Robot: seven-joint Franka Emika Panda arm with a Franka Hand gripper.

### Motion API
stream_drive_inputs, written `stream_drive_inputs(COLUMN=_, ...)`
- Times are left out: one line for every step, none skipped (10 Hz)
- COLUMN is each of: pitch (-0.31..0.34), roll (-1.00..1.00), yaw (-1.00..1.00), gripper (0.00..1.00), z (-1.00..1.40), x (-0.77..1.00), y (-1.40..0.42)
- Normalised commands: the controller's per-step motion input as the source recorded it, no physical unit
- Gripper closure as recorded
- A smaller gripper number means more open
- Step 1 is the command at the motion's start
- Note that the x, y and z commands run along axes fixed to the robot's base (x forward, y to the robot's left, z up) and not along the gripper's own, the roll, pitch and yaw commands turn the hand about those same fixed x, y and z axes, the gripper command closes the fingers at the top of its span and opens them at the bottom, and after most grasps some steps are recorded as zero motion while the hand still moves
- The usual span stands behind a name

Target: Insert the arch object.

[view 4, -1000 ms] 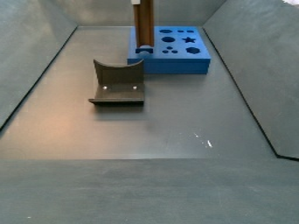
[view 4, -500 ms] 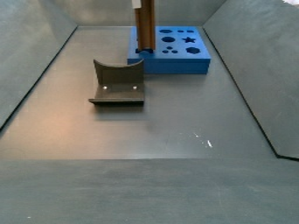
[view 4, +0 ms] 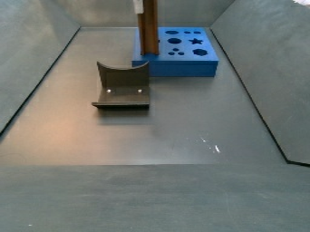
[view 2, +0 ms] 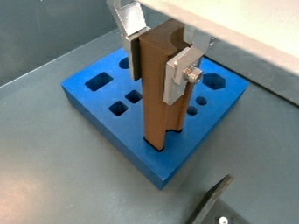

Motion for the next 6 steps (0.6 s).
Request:
stream_drive_inputs(pitch=0.0, roll=0.0, yaw=-0.14, gripper=1.0, z=-0.29, x=0.21, y=0.0)
stream_drive_inputs(pitch=0.0, roll=0.0, yaw=-0.03, gripper=1.0, z=-0.28, x=0.0, y=0.0)
stream_drive_inputs(pitch=-0.031, roll=0.0, yaw=0.0, gripper=1.0, z=-0.26, x=-0.1, y=0.0)
stream_drive_inputs(pitch=-0.049, roll=0.0, yaw=0.0, gripper=1.0, z=-0.27, x=-0.14, y=0.0)
stream_drive_inputs(pitch=-0.067, roll=0.0, yaw=0.0, gripper=1.0, z=-0.29, x=-0.18, y=0.0)
stream_drive_inputs(pitch=-0.06, roll=0.0, yaw=0.0, gripper=1.0, z=-0.28, x=-0.18, y=-0.01)
